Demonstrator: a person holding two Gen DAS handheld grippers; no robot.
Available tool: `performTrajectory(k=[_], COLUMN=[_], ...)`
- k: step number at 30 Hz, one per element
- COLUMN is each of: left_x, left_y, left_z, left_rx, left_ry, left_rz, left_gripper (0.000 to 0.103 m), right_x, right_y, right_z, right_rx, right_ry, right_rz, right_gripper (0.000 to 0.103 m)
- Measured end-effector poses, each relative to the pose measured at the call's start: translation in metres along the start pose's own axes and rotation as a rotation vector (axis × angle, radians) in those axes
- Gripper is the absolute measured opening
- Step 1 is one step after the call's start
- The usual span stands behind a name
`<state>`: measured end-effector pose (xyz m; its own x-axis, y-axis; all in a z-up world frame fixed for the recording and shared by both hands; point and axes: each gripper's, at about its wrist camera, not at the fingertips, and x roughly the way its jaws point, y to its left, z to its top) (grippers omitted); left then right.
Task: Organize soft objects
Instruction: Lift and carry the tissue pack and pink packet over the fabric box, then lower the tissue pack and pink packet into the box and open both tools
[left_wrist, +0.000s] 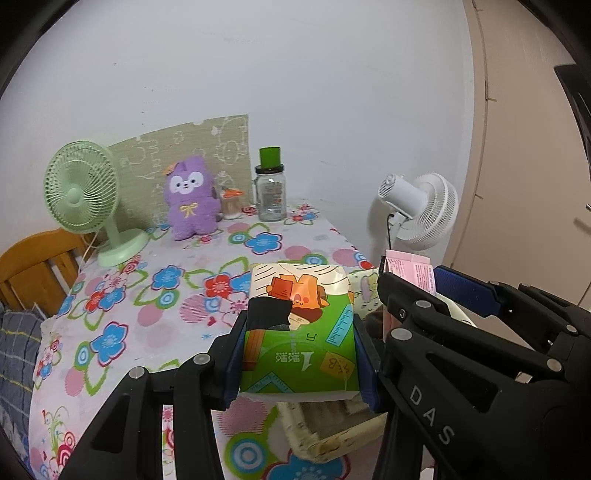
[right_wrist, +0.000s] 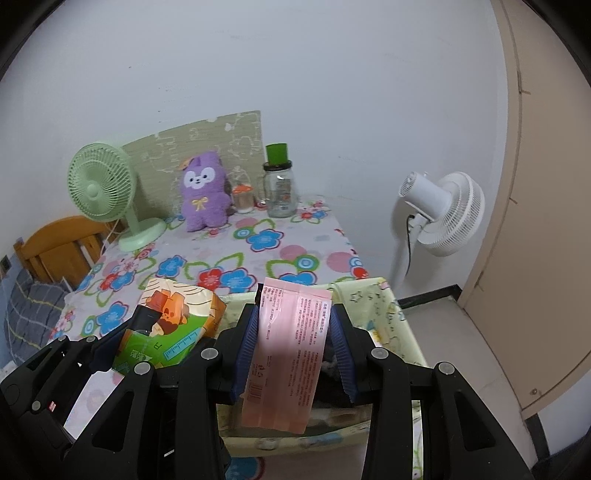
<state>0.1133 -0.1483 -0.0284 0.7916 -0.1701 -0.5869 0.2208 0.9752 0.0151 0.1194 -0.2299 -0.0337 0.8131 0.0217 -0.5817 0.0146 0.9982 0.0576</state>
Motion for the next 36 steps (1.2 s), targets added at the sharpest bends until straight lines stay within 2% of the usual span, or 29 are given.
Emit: performTrajectory(k=[15, 17, 19, 25, 34, 36], left_x=[0.040, 0.044, 0.047, 0.052, 0.056, 0.055], left_y=[-0.031, -0.033, -0.035, -0.034, -0.025, -0.022], left_z=[0.004, 0.004, 0.003, 0.003, 0.001, 0.000], left_rx=[0.046, 0.055, 0.061, 0.080, 0.095, 0.093], left_ry=[0.053, 0.062, 0.063, 0.074, 0.081, 0.082], left_rz=[-0.059, -0.058, -0.054, -0.039, -0.003, 0.008], left_gripper=[0.053, 0.057, 0.069, 0.081, 0.085, 0.086], right_x=[0.029, 0.033, 0.037, 0.047, 0.057, 0.057], right_y=[-0.040, -0.043, -0.045, -0.045, -0.038, -0.035], right_z=[-0.001, -0.002, -0.003, -0.004, -0.005, -0.005], right_rx=[0.050, 0.056, 0.059, 0.062, 0.058, 0.051], right_ry=[0.050, 0.059, 0.065, 0.082, 0.093, 0.086], right_rz=[-0.051, -0.051, -0.051, -0.034, 0.002, -0.013], right_gripper=[0.043, 0.043, 0.043, 0.043, 0.045, 0.056])
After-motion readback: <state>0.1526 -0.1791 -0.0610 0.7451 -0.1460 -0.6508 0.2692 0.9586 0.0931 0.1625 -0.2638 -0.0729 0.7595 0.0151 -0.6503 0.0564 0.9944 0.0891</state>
